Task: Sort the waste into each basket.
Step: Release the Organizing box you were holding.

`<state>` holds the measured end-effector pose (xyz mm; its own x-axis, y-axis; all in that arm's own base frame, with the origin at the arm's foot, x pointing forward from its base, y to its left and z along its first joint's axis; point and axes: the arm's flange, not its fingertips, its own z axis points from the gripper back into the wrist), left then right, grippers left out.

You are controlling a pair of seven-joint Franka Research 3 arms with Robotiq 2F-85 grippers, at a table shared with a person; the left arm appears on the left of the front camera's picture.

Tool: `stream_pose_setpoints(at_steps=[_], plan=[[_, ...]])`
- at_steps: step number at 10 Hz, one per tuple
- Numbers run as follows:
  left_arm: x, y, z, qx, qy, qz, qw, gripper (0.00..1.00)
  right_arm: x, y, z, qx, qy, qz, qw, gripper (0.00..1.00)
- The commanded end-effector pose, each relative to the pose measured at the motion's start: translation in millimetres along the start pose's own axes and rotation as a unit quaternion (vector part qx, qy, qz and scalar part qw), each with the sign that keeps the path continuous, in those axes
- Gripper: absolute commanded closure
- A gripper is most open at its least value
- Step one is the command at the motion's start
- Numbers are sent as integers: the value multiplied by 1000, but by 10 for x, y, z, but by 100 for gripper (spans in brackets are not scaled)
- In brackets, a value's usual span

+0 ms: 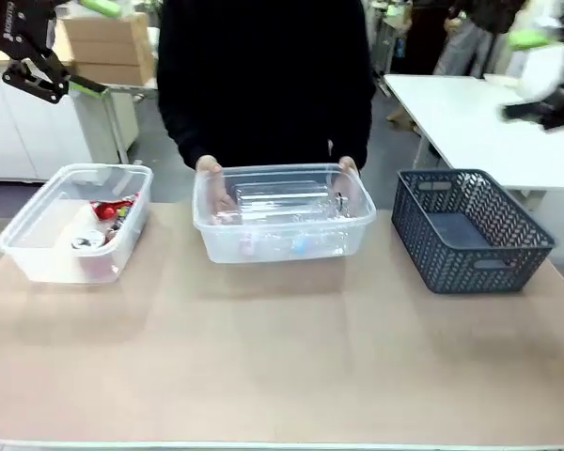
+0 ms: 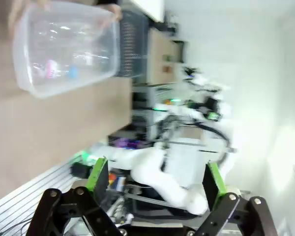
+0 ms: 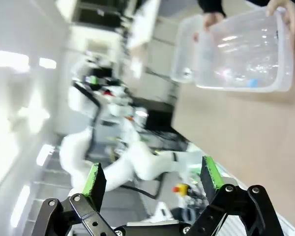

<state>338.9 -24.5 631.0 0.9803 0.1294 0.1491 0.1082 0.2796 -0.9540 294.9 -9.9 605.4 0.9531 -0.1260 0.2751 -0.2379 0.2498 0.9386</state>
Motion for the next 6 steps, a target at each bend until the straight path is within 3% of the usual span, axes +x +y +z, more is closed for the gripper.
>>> stream_pose_setpoints(at_steps=[1,3,4,6], plan=[[-112,558,214,-80,-33,36,996,0,-167,-397,345,26,-80,-51,995,0],[-201,853,325,-63,-44,43,996,0,-201,-581,477,-6,-137,-89,987,0],[-196,506,435,-77,-34,30,996,0,-247,-397,519,24,-76,-50,996,0],[-196,506,435,-77,-34,30,996,0,-247,-397,519,24,-76,-50,996,0]])
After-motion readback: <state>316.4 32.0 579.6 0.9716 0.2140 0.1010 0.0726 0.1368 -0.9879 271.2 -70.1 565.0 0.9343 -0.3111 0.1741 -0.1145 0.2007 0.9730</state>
